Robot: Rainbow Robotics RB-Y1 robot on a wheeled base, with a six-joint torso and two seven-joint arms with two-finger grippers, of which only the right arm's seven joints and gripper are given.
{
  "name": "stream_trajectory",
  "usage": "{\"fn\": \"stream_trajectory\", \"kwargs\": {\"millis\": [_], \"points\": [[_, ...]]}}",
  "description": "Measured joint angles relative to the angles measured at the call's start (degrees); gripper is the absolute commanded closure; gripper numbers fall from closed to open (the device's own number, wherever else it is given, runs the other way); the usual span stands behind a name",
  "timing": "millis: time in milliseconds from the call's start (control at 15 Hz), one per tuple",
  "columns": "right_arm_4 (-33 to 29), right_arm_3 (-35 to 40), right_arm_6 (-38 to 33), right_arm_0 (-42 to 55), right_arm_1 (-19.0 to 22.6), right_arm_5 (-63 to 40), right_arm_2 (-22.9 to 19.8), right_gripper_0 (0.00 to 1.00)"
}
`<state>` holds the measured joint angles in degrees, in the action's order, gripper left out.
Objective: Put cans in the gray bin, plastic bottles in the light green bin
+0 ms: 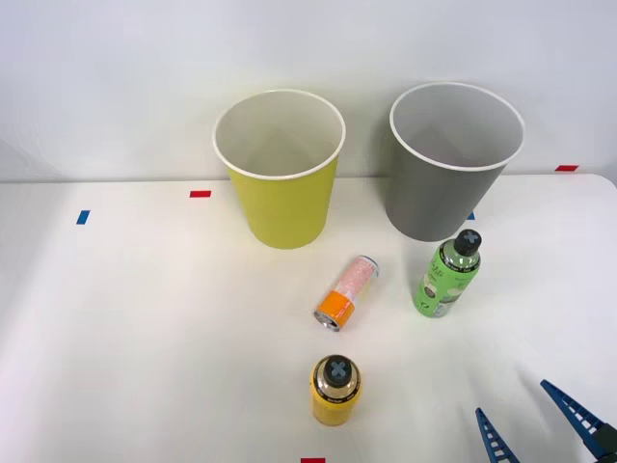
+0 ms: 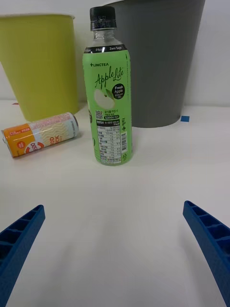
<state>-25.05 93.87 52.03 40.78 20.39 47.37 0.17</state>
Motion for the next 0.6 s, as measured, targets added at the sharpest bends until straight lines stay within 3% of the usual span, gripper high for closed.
{"fn": "stream_trajectory", "kwargs": {"millis": [600], "points": [[0.0,0.0,0.0,0.0,0.0,0.0,0.0,0.00]]}}
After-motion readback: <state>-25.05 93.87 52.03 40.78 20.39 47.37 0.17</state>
